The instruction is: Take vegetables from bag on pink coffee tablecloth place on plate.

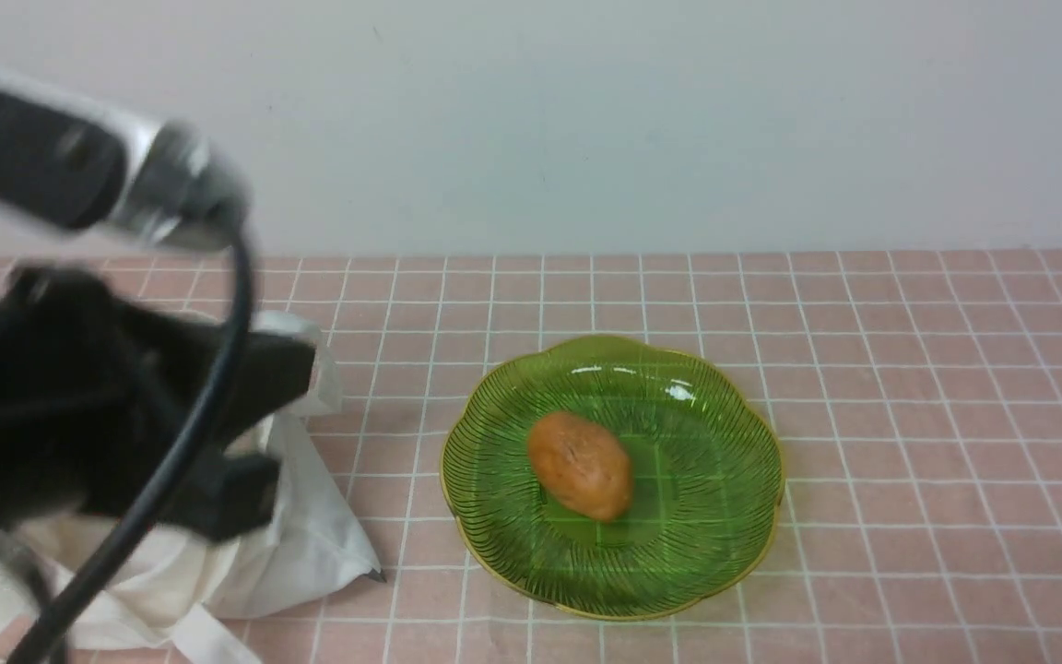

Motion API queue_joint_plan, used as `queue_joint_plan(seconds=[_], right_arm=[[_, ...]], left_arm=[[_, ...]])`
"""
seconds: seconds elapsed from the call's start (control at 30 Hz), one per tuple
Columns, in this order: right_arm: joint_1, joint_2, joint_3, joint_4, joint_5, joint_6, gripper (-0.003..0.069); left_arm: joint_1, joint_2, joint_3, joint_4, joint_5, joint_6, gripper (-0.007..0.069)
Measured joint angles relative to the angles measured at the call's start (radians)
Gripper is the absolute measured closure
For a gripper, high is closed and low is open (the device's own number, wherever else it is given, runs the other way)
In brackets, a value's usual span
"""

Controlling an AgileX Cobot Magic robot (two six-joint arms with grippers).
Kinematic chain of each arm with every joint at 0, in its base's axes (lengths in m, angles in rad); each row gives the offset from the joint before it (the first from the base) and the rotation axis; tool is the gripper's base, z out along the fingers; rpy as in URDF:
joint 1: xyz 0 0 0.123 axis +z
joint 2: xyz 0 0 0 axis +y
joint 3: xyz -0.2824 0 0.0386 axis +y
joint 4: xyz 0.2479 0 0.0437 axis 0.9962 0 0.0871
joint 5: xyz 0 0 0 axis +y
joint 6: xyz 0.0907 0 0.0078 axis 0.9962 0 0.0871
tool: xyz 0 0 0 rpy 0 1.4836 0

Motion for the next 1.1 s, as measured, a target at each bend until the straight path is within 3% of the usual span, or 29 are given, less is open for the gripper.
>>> queue_joint_plan(seconds=[0.27,0.67,0.77,1.0,1.1], right_arm=[[0.0,0.0,0.0,0.0,0.0,0.0,0.0673],[0.0,0.0,0.0,0.0,0.0,0.0,0.0673],[0.0,0.0,0.0,0.0,0.0,0.0,0.0673],[0.0,0.0,0.0,0.0,0.0,0.0,0.0673],[0.0,0.0,0.0,0.0,0.0,0.0,0.0673]], left_arm=[[0.0,-0.182,0.045,0.005,0.016,0.037,0.0629],[0.01,-0.427,0.109,0.221,0.024,0.03,0.0629],[0.073,-0.516,0.229,0.227,-0.022,0.019,0.0629],[0.417,-0.77,0.662,0.108,-0.262,0.059,0.0629],[0.505,-0.806,0.812,0.077,-0.351,0.058,0.0629]])
